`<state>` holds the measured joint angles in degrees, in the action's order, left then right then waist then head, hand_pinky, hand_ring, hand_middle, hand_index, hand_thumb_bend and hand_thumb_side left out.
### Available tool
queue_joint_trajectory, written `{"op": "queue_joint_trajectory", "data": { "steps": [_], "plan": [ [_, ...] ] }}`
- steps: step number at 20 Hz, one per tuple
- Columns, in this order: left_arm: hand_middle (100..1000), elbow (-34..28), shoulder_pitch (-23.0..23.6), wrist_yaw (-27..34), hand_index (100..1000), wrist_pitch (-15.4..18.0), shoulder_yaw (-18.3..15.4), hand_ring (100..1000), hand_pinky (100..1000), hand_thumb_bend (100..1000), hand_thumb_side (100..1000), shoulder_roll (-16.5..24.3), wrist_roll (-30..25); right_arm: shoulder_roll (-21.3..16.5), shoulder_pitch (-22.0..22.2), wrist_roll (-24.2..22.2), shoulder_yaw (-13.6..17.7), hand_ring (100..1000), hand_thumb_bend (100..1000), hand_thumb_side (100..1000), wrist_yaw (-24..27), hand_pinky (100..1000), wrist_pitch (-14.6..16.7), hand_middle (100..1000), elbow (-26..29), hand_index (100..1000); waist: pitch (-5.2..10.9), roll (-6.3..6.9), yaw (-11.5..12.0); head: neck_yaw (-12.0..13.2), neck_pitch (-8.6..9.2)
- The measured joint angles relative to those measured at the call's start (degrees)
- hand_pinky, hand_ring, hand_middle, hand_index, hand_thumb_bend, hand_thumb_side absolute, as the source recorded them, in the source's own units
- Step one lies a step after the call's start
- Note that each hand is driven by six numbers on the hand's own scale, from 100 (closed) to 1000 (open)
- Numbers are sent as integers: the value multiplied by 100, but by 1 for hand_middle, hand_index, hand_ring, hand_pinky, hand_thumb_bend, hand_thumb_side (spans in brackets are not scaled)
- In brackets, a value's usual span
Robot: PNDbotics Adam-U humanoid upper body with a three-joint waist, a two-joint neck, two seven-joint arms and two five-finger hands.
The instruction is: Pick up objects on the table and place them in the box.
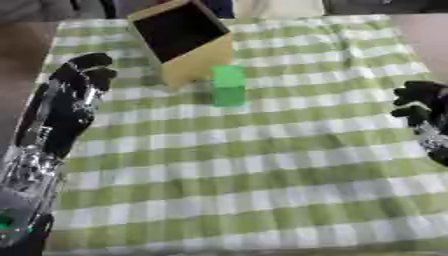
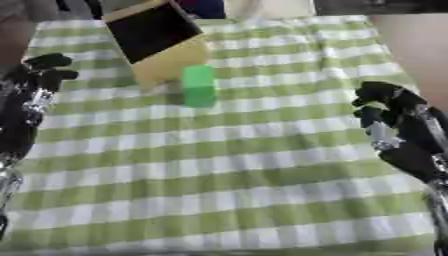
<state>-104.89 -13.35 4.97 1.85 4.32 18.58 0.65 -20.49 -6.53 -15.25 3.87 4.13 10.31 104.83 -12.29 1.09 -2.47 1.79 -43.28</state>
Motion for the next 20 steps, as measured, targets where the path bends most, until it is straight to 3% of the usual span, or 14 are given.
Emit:
{"op": "queue_joint_trajectory", "data": {
  "steps": [14,20],
  "plan": [
    [756,0,6,2,810,-5,0,766,987,300,538,0,-16,-27,-1,0,0,891,100,347,0,720,17,638,0,842,2,-16,5,13,0],
    [756,0,7,2,810,-18,5,766,987,300,539,0,-47,-465,-94,-9,-29,895,100,300,11,726,221,673,25,849,14,-39,55,13,0]
  ]
}}
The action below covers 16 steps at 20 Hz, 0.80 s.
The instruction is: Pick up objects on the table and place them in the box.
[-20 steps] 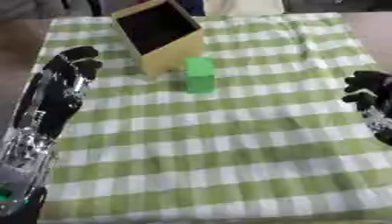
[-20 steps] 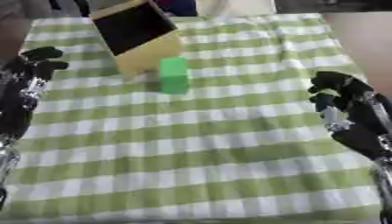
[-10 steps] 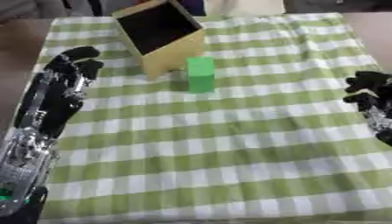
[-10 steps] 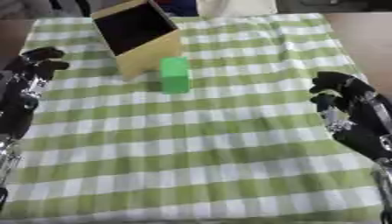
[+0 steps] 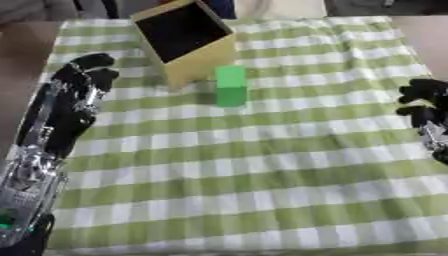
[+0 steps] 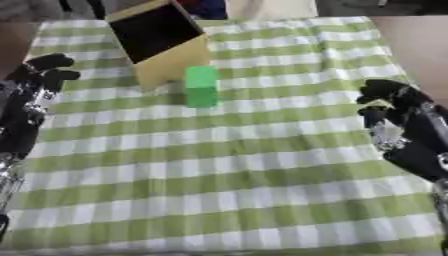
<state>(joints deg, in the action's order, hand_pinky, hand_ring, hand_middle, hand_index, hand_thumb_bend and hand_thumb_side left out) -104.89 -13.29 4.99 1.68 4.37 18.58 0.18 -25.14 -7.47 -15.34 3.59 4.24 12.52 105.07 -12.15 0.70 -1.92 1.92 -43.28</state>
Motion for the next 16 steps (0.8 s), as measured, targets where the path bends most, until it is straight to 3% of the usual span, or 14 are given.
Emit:
{"op": "queue_joint_trajectory", "data": {
  "steps": [8,12,16],
  "plan": [
    [757,-4,-1,0,810,-4,63,766,987,299,540,0,-72,-1227,-523,-96,-186,958,206,227,112,793,657,797,-2,902,-2,-49,128,-37,2],
    [756,-16,-41,8,810,-3,99,767,987,299,538,0,-106,-1841,-952,-404,-387,1000,279,232,152,838,1148,840,-192,921,-20,-72,233,-84,10],
    [756,-35,-109,32,810,-6,144,767,986,300,535,0,-152,-2227,-1516,-826,-684,1000,330,239,153,861,1542,859,-641,935,-29,-108,344,-145,54]
  ]
}}
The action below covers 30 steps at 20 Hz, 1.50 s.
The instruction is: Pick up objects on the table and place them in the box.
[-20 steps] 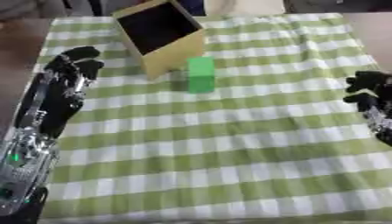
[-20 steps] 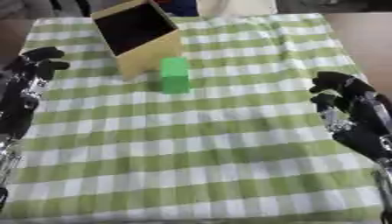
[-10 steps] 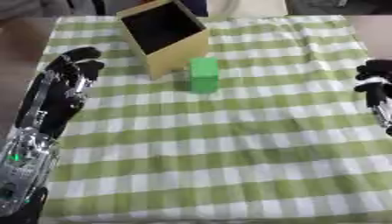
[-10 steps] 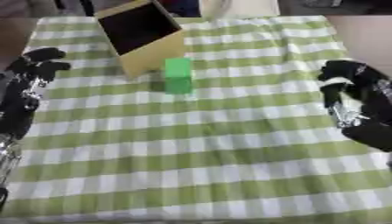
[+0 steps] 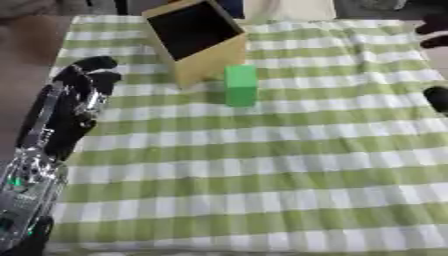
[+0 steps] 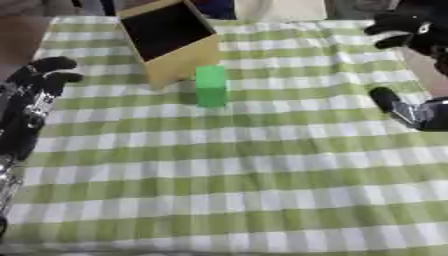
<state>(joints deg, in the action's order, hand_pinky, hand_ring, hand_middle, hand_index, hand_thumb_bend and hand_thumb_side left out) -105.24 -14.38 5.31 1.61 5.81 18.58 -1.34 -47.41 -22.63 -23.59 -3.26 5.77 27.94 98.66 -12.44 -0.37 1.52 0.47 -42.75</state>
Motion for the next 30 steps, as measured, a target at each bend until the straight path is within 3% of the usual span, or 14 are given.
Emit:
{"op": "queue_joint_trajectory", "data": {
  "steps": [6,10,20,27,28,29,30],
  "plan": [
    [756,-38,-145,73,810,-7,96,767,984,302,526,0,-93,-11,-1012,-752,-381,1000,361,237,17,872,424,867,-952,946,-35,-52,233,-141,41],
    [756,-73,-270,135,810,-10,172,767,983,303,520,-10,-169,248,-1593,-1042,-500,1000,360,243,-65,874,429,868,-1692,953,-70,-81,421,-285,65],
    [756,-144,-533,269,810,-34,318,767,981,308,511,-87,-350,1013,-2501,-1172,-456,1000,398,255,-788,911,299,880,-3356,961,-159,-156,851,-693,260],
    [756,-194,-686,335,810,-55,388,767,980,312,509,-150,-434,1333,-2806,-1000,-289,1000,445,263,-1543,952,470,894,-4159,974,-203,-223,1161,-997,405],
    [756,-202,-688,344,809,-57,389,767,980,285,535,-151,-442,1366,-2824,-968,-268,1000,457,172,-1651,952,503,891,-4263,974,-205,-228,1193,-1033,408],
    [756,-210,-692,355,809,-57,390,767,980,313,508,-151,-447,1400,-2835,-934,-247,1000,453,274,-1760,951,537,891,-4353,975,-205,-229,1218,-1070,411],
    [756,-210,-699,367,809,-59,393,767,980,314,508,-152,-450,1429,-2836,-900,-235,1000,459,277,-1866,950,571,888,-4443,975,-207,-231,1245,-1106,423]
  ]
}}
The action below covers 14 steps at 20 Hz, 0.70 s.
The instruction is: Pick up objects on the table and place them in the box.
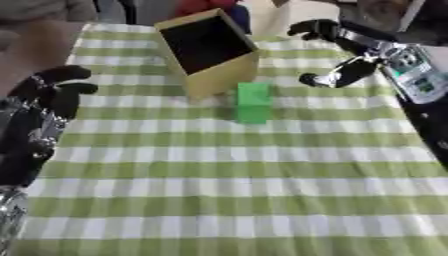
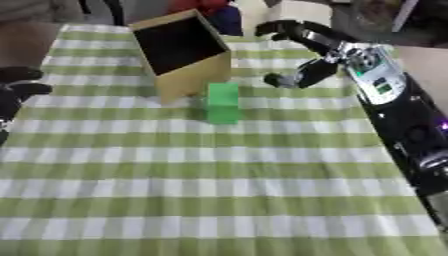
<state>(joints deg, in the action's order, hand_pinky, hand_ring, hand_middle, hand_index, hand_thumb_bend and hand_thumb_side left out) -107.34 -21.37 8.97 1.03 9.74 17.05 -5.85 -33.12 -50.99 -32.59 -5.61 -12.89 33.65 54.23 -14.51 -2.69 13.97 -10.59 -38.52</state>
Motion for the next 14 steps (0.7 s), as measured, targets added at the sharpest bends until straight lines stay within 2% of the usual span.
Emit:
{"op": "queue_joint_trajectory", "data": {
  "steps": [7,14],
  "plan": [
    [755,0,-89,39,810,-27,60,766,981,314,511,-52,-48,188,-93,238,87,1000,458,286,-737,946,238,876,-549,972,-44,-30,178,-180,59],
    [755,0,-106,58,810,-36,105,766,981,313,512,-94,-115,215,-96,360,175,1000,437,311,-1175,933,360,859,-983,969,-73,-28,296,-313,138]
  ]
}}
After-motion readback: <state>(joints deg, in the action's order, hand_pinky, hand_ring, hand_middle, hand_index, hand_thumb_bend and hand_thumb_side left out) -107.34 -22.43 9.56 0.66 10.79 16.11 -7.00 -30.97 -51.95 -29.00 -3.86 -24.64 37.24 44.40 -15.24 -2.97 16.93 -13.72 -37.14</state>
